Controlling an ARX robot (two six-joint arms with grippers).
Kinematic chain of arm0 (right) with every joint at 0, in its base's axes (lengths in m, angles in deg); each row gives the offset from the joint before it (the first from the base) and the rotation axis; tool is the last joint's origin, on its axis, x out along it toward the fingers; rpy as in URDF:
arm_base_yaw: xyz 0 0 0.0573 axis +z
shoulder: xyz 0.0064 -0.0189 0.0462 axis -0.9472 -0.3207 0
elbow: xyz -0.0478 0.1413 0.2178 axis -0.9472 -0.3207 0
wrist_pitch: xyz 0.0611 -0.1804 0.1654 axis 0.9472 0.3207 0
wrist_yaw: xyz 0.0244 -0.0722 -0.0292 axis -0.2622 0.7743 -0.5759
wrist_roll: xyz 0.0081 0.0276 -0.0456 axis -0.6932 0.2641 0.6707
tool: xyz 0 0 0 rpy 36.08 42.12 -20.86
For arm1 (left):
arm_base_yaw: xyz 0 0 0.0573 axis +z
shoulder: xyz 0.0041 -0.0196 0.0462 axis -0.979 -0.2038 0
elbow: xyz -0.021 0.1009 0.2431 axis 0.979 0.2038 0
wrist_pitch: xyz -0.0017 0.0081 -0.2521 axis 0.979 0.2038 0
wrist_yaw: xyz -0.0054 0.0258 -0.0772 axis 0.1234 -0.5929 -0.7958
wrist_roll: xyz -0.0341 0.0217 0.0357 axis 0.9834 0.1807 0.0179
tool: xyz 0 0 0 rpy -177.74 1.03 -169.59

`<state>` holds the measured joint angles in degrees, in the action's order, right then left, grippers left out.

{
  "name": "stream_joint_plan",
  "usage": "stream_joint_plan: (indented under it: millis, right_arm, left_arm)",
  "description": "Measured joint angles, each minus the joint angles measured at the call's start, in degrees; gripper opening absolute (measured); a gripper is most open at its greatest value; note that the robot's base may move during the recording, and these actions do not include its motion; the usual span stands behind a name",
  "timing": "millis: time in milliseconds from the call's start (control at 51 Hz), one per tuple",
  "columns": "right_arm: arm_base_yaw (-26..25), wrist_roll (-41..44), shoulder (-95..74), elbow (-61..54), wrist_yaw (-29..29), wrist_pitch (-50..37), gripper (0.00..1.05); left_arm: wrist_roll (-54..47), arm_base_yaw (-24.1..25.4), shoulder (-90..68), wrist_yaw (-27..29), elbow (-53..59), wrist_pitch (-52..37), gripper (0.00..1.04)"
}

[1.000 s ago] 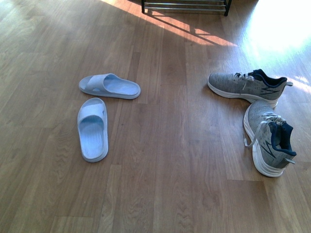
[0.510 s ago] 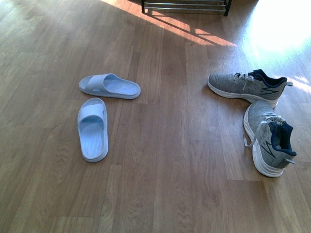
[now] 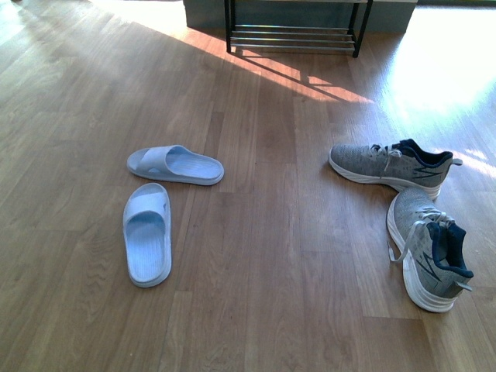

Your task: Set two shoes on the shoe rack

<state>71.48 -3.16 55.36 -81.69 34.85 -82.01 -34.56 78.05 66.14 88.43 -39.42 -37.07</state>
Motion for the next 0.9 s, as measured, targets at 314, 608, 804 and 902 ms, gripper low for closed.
stream_joint_plan:
  millis: [314, 608, 804, 902]
  right_arm:
    - [0.0, 0.0, 0.0, 0.0, 0.02, 0.0, 0.96]
    - [0.0, 0.0, 0.0, 0.0, 0.02, 0.0, 0.96]
    - [0.0, 0.0, 0.02, 0.0, 0.02, 0.0, 0.96]
    - [0.0, 0.0, 0.0, 0.0, 0.02, 0.0, 0.96]
  left_arm:
    - [0.0, 0.0, 0.0, 0.0, 0.0, 0.0, 0.95]
    - [0.0, 0.0, 0.0, 0.0, 0.0, 0.0, 0.95]
    - [0.0, 0.0, 0.0, 0.0, 0.0, 0.0, 0.95]
    - [0.0, 0.0, 0.0, 0.0, 0.0, 0.0, 0.95]
